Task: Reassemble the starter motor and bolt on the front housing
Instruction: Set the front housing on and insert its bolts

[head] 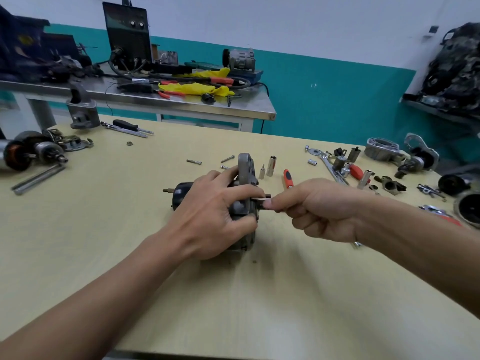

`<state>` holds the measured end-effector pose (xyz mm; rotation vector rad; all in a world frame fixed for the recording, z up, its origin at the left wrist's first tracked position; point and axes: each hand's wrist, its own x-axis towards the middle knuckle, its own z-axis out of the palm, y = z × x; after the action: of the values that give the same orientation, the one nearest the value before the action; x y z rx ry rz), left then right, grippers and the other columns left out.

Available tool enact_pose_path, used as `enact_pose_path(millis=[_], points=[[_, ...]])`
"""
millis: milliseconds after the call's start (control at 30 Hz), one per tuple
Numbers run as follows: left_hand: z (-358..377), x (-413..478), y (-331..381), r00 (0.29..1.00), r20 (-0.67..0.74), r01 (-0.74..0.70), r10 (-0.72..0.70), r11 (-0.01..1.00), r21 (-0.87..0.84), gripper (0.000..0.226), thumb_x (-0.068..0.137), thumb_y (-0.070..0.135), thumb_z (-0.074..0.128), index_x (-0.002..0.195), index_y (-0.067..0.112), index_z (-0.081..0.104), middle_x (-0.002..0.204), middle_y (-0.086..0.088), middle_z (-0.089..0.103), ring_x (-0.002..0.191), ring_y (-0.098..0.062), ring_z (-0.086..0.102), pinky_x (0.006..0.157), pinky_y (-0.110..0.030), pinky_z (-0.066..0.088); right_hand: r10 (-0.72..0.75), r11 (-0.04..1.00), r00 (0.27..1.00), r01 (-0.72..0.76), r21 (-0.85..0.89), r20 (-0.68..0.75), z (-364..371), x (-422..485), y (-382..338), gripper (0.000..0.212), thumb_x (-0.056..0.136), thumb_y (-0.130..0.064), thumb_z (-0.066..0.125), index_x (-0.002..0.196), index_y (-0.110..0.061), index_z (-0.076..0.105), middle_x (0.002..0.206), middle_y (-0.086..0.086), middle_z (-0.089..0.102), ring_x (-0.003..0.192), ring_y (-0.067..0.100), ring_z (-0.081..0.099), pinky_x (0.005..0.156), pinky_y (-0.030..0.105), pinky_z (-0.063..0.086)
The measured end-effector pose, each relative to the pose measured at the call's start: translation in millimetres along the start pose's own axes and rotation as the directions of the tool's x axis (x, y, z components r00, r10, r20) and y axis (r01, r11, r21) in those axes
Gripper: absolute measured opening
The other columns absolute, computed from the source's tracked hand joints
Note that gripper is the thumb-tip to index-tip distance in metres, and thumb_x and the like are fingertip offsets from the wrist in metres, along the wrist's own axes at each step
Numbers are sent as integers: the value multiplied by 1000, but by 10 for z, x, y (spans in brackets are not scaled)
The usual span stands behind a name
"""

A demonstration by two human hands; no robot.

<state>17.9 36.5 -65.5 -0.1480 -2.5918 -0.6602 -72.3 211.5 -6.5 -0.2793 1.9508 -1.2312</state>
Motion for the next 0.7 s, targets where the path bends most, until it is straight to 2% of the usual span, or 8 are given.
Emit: enact_pose_path(millis=[133, 267, 367, 433, 467, 533, 600, 700], points=[[13, 34, -9, 1000, -11, 29, -29, 999, -19, 40, 88, 64, 41, 115, 48, 65, 110, 8, 57, 97, -18, 47, 87, -44, 43, -39, 999, 999, 40, 22, -25, 5, 19, 23, 30, 83, -17, 73, 53, -17, 69, 54, -4, 25, 43, 8, 15, 33, 18, 13], [48, 59, 5, 997, -68, 44, -47, 998, -50, 33, 93, 56, 44, 111, 45, 70, 109, 8, 59, 97, -20, 50, 87, -47, 45, -101, 995, 994, 101, -12, -50, 8, -13, 13, 10, 82, -19, 74, 75, -14, 69, 59, -1, 28, 48, 10, 17, 35, 19, 14], [59, 56, 15, 994, -96, 41, -48, 997, -72, 36, 91, 58, 42, 110, 45, 70, 106, 11, 59, 93, -21, 51, 85, -48, 45, -306, 948, 944, 291, -125, -121, -28, -10, 87, 19, 82, -31, 77, 73, -17, 68, 56, 1, 40, 45, 10, 29, 36, 20, 24], [64, 57, 22, 993, -109, 43, -49, 997, -61, 36, 91, 57, 42, 109, 44, 71, 102, 13, 57, 91, -20, 50, 84, -47, 45, -639, 694, 758, 496, -522, -130, -91, -20, 227, 28, 84, -49, 69, 77, -22, 66, 56, -3, 50, 49, 6, 41, 43, 19, 33], [69, 58, 23, 992, -117, 46, -52, 998, -53, 33, 92, 55, 44, 107, 44, 71, 99, 14, 55, 90, -20, 49, 84, -46, 45, -781, 428, 624, 495, -756, -34, -135, -21, 305, 30, 88, -53, 60, 82, -24, 65, 58, -8, 51, 52, 5, 44, 47, 19, 36], [78, 56, 25, 990, -129, 50, -56, 998, -46, 29, 92, 52, 47, 105, 44, 72, 94, 15, 50, 88, -19, 48, 82, -43, 43, -865, -24, 451, 402, -915, 221, -208, -2, 404, 31, 96, -43, 47, 92, -18, 65, 66, -14, 51, 56, 10, 48, 46, 31, 42], [80, 53, 27, 990, -127, 53, -58, 997, -49, 29, 92, 52, 47, 104, 44, 72, 95, 15, 50, 88, -19, 47, 82, -43, 43, -857, -195, 384, 376, -906, 344, -250, 48, 422, 30, 100, -27, 44, 95, -9, 67, 68, -2, 58, 54, 20, 49, 42, 38, 43], [68, 50, 32, 991, -119, 61, -67, 997, -53, 29, 93, 53, 46, 105, 44, 71, 101, 14, 54, 91, -19, 48, 84, -44, 43, -846, -265, 350, 377, -888, 402, -247, 122, 327, 25, 100, -19, 49, 95, -6, 69, 61, 4, 57, 47, 24, 46, 40, 32, 37]])
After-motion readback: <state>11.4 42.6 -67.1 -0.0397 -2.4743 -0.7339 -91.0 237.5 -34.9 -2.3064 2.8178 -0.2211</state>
